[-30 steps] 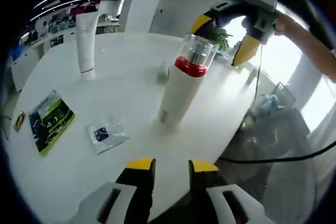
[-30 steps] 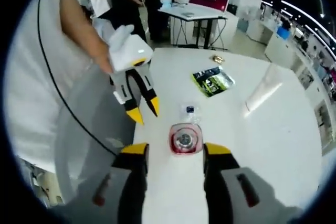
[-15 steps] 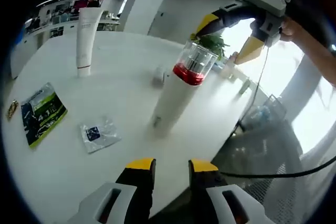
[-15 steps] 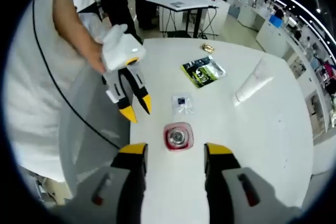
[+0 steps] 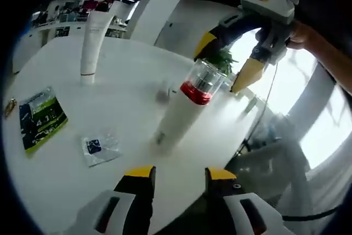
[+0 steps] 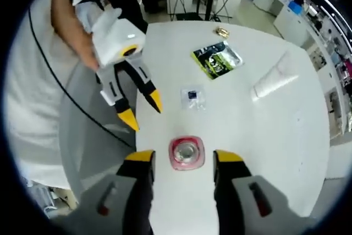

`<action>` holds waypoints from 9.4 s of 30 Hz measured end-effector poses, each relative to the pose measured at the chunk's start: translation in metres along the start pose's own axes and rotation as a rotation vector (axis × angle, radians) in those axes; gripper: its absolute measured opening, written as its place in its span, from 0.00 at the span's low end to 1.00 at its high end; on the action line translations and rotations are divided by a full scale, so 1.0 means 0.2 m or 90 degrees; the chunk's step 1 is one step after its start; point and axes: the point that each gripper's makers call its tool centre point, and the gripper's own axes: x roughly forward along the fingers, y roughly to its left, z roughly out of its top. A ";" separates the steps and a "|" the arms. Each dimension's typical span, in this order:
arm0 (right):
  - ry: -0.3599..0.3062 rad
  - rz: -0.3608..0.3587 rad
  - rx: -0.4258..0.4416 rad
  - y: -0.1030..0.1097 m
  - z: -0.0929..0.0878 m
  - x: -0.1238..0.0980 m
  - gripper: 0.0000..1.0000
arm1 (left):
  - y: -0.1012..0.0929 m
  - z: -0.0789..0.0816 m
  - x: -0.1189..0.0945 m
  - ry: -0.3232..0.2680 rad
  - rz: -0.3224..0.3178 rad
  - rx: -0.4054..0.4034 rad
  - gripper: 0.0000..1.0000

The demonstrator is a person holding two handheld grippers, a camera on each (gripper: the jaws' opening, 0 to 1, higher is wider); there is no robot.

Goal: Arrange the skincare products in the storage area until every visible bottle or jar stands upright without overlapping.

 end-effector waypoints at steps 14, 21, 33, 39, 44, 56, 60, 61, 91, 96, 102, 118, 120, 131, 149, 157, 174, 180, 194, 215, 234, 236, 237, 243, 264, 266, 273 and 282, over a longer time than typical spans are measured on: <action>0.055 0.034 -0.044 -0.01 -0.02 0.11 0.37 | -0.01 -0.03 0.06 0.020 -0.029 -0.018 0.38; 0.055 0.039 -0.037 -0.01 -0.02 0.13 0.32 | 0.01 -0.03 0.03 0.017 -0.028 -0.030 0.38; 0.074 0.043 -0.019 -0.01 -0.04 0.17 0.32 | 0.03 -0.04 0.02 0.024 -0.044 -0.082 0.37; 0.097 0.037 0.015 -0.02 -0.05 0.17 0.31 | 0.04 -0.04 0.02 0.016 -0.040 -0.106 0.36; 0.103 0.030 -0.007 -0.02 -0.05 0.17 0.30 | 0.03 -0.08 0.02 0.043 -0.042 -0.100 0.35; 0.108 0.034 -0.030 -0.08 0.00 0.15 0.29 | 0.04 -0.05 0.00 0.022 -0.046 -0.134 0.33; 0.100 0.026 -0.031 -0.14 0.02 0.13 0.29 | 0.09 -0.02 -0.01 0.000 -0.023 -0.123 0.34; 0.097 0.026 -0.028 -0.16 0.03 0.13 0.29 | 0.11 -0.01 -0.02 -0.010 -0.012 -0.121 0.35; 0.112 0.023 -0.098 -0.72 0.16 0.09 0.29 | 0.27 0.03 -0.08 -0.066 0.056 -0.197 0.34; 0.116 0.021 -0.099 -0.79 0.18 0.08 0.29 | 0.28 0.03 -0.08 -0.070 0.060 -0.198 0.34; 0.113 0.024 -0.094 -0.88 0.21 0.10 0.29 | 0.29 0.03 -0.09 -0.075 0.065 -0.212 0.34; 0.122 0.035 -0.098 -1.02 0.25 0.18 0.29 | 0.31 0.02 -0.09 -0.071 0.076 -0.218 0.34; 0.120 0.037 -0.094 -1.03 0.26 0.18 0.29 | 0.32 0.02 -0.09 -0.071 0.079 -0.219 0.34; 0.115 0.043 -0.091 -1.07 0.31 0.23 0.29 | 0.35 0.02 -0.11 -0.076 0.094 -0.230 0.34; 0.107 0.048 -0.088 -1.10 0.33 0.31 0.30 | 0.40 0.03 -0.13 -0.091 0.119 -0.245 0.34; 0.104 0.046 -0.084 -1.10 0.34 0.32 0.30 | 0.41 0.02 -0.13 -0.088 0.120 -0.246 0.34; 0.054 0.049 -0.030 -1.12 0.36 0.33 0.30 | 0.44 0.01 -0.14 -0.093 0.127 -0.258 0.33; 0.046 0.054 -0.024 -1.11 0.37 0.33 0.30 | 0.43 0.01 -0.13 -0.086 0.123 -0.253 0.33; 0.038 0.080 -0.007 -1.09 0.37 0.33 0.30 | 0.43 0.00 -0.13 -0.082 0.122 -0.255 0.33; 0.037 0.060 -0.032 -1.10 0.38 0.34 0.32 | 0.44 -0.01 -0.12 -0.078 0.124 -0.253 0.33; -0.160 -0.016 0.138 -0.99 0.20 0.15 0.42 | 0.40 -0.02 -0.12 -0.065 0.113 -0.234 0.33; -0.177 -0.039 0.171 -0.96 0.09 0.14 0.46 | 0.40 -0.02 -0.11 -0.065 0.112 -0.234 0.33; -0.172 -0.045 0.189 -0.95 0.02 0.15 0.48 | 0.40 -0.02 -0.11 -0.063 0.111 -0.233 0.33; -0.117 -0.070 0.310 -0.81 -0.43 0.19 0.51 | 0.36 -0.03 -0.09 -0.043 0.103 -0.213 0.33; -0.156 -0.118 0.795 -0.72 -0.83 0.41 0.36 | 0.36 -0.08 -0.06 -0.005 0.118 -0.197 0.33; -0.164 -0.113 0.806 -0.73 -0.81 0.42 0.36 | 0.37 -0.09 -0.06 -0.002 0.122 -0.197 0.33; -0.122 -0.128 0.797 -0.76 -0.82 0.47 0.35 | 0.37 -0.10 -0.05 0.003 0.131 -0.196 0.33; -0.036 -0.135 0.695 -0.73 -0.88 0.52 0.27 | 0.37 -0.11 -0.05 0.009 0.137 -0.191 0.33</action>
